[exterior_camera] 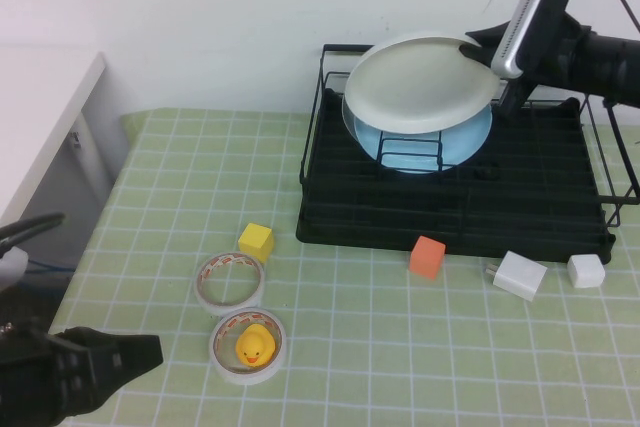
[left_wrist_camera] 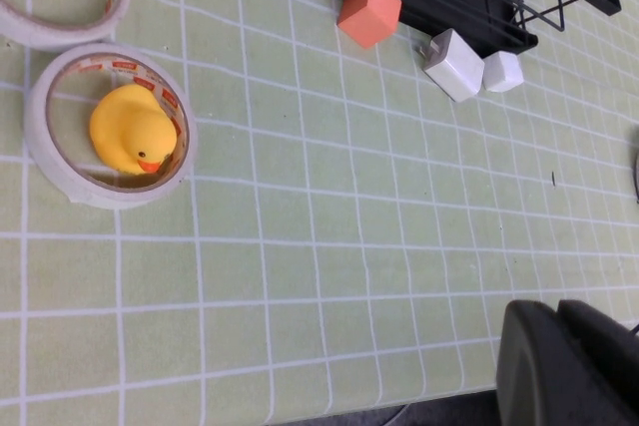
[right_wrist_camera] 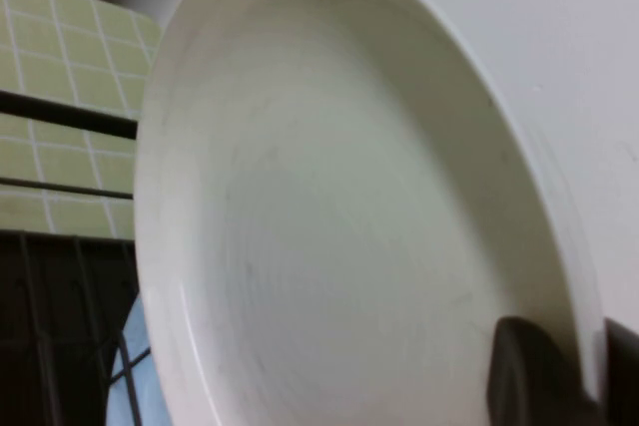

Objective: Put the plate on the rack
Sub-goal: Place the plate on the rack

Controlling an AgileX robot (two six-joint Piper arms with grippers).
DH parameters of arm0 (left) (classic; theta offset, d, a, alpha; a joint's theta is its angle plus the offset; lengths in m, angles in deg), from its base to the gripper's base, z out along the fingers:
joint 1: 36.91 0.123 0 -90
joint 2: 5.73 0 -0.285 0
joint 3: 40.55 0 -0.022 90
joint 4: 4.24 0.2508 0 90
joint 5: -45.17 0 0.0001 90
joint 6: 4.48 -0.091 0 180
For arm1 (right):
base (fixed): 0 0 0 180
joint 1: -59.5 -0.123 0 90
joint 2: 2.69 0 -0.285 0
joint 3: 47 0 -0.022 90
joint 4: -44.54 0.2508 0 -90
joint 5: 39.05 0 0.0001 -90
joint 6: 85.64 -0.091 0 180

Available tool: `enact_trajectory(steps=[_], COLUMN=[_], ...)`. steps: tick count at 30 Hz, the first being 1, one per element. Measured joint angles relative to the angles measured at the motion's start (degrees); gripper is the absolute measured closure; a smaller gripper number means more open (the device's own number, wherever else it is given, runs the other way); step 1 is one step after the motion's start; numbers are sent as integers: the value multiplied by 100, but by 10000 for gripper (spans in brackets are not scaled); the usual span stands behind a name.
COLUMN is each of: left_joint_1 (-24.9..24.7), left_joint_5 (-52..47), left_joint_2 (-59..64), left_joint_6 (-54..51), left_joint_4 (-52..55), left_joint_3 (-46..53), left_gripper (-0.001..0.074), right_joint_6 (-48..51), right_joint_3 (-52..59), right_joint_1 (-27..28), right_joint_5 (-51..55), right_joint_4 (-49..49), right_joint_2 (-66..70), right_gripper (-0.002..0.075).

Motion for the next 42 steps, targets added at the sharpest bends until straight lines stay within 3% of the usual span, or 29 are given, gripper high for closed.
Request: enact_trajectory(steps=[21, 27, 34, 42], left_joint_1=[0, 0, 0, 0], left_joint_5=[-182, -257, -324, -370], left_joint_2=[-19, -19, -19, -19], left_joint_6=[-119, -150, -173, -195], left_joint_4=[5, 47, 60, 71], left_joint_3=[0, 0, 0, 0], left_gripper=[736, 736, 736, 736], right_joint_6=[-730, -789, -1028, -1265], right_joint_3=[0, 0, 0, 0], right_joint_1=[-46, -66, -103, -103], right_joint_5=[-247, -330, -422, -526], right_joint_4=[-14, -14, -14, -14], right_joint_2=[12, 12, 12, 12], right_gripper=[637, 554, 404, 370])
